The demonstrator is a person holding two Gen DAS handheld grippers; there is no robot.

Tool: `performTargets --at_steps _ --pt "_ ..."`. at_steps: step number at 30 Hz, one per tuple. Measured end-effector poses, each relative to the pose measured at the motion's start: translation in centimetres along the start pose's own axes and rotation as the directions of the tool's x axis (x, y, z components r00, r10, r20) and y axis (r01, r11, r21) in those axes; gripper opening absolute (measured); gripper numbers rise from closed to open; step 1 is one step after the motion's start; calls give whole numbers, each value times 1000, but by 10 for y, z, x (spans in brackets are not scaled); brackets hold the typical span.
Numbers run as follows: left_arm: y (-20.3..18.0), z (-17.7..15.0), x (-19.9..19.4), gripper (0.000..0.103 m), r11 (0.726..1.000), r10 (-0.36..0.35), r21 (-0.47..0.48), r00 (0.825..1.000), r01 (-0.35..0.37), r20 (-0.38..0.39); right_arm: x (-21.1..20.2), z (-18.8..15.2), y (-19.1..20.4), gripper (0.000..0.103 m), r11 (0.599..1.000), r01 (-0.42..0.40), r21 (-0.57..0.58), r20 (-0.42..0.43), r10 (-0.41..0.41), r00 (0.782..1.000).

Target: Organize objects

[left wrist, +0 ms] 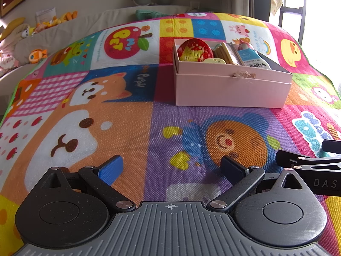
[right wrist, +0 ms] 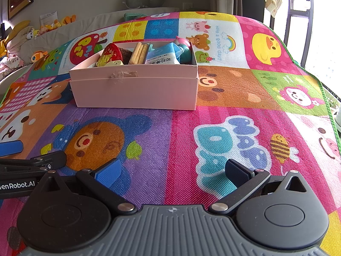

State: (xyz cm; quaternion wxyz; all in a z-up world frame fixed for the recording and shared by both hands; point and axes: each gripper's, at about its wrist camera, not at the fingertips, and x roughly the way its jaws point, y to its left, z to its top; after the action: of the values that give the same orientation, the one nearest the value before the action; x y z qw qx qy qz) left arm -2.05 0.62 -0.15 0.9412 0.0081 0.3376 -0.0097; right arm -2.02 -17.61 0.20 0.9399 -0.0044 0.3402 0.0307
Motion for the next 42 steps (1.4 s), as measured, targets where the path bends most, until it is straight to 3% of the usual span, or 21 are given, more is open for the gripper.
performTargets --at_steps 42 --pt "-2 -1 0 100 1000 -1 -9 1000 1 3 0 0 0 103 1000 0 0 0 0 1000"
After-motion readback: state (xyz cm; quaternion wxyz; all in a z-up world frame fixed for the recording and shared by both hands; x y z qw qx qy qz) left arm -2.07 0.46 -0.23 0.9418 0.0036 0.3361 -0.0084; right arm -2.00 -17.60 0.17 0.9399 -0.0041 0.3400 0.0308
